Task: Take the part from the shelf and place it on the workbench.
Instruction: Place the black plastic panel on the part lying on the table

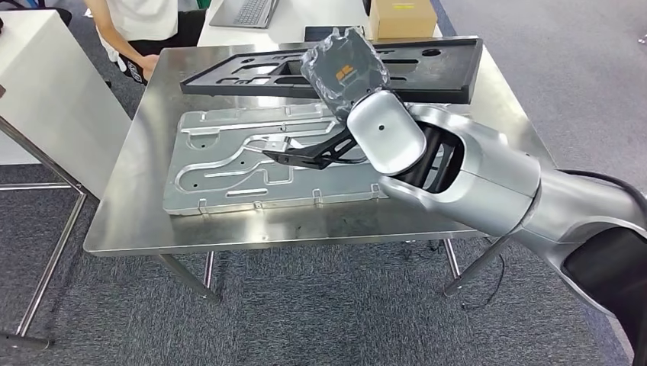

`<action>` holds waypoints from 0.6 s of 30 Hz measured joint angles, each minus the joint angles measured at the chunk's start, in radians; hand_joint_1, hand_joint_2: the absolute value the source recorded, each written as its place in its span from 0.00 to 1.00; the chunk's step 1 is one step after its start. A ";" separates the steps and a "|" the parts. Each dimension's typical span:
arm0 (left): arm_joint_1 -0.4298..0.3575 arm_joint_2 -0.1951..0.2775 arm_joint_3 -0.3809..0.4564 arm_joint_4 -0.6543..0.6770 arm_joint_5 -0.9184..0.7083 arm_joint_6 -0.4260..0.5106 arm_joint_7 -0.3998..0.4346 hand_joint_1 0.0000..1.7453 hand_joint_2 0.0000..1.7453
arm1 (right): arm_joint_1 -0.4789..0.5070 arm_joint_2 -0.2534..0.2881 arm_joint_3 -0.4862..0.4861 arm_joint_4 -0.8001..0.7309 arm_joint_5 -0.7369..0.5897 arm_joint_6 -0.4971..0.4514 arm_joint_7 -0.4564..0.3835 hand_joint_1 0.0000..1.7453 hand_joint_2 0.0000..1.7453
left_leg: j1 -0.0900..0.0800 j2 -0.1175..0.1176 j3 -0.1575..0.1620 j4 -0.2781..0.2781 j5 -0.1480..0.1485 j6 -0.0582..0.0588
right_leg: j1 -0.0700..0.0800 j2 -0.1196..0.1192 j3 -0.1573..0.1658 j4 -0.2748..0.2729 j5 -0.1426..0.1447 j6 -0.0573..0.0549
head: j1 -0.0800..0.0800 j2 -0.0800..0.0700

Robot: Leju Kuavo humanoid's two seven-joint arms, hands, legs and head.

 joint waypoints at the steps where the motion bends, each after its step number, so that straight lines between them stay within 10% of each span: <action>1: 0.000 0.000 0.000 0.000 -0.001 0.000 0.000 0.00 1.00 | 0.000 0.002 -0.001 0.003 0.001 0.000 -0.001 1.00 1.00 | 0.002 0.001 0.008 -0.007 -0.001 0.006 | 0.001 -0.002 -0.007 0.018 -0.011 0.004 | 0.001 0.000; 6: -0.001 -0.001 0.000 0.000 -0.007 0.004 -0.004 0.00 1.00 | 0.012 0.003 -0.002 0.013 0.010 0.013 0.001 1.00 1.00 | 0.004 0.001 0.031 -0.007 -0.021 0.024 | 0.000 -0.004 -0.164 0.270 -0.081 0.011 | 0.003 0.000; 11: 0.004 -0.002 0.000 0.000 -0.001 0.005 -0.004 0.00 1.00 | 0.013 0.002 -0.008 0.014 0.008 0.038 0.001 1.00 1.00 | 0.002 -0.005 0.053 0.020 -0.064 0.008 | 0.000 -0.004 -0.096 0.053 0.070 0.002 | 0.003 0.000; 15: 0.002 -0.003 0.000 0.000 0.001 0.005 -0.004 0.00 1.00 | 0.012 0.001 -0.012 0.013 0.004 0.041 0.001 1.00 1.00 | 0.001 -0.005 0.049 0.025 -0.077 -0.012 | 0.001 -0.001 -0.080 0.017 0.060 -0.016 | 0.000 0.000; 18: 0.003 -0.005 -0.001 0.000 0.001 0.004 -0.006 0.00 1.00 | 0.013 0.001 -0.017 0.014 0.004 0.040 0.002 1.00 1.00 | 0.005 -0.001 -0.005 0.137 -0.130 -0.028 | -0.004 0.000 -0.063 0.005 0.057 -0.029 | -0.004 0.000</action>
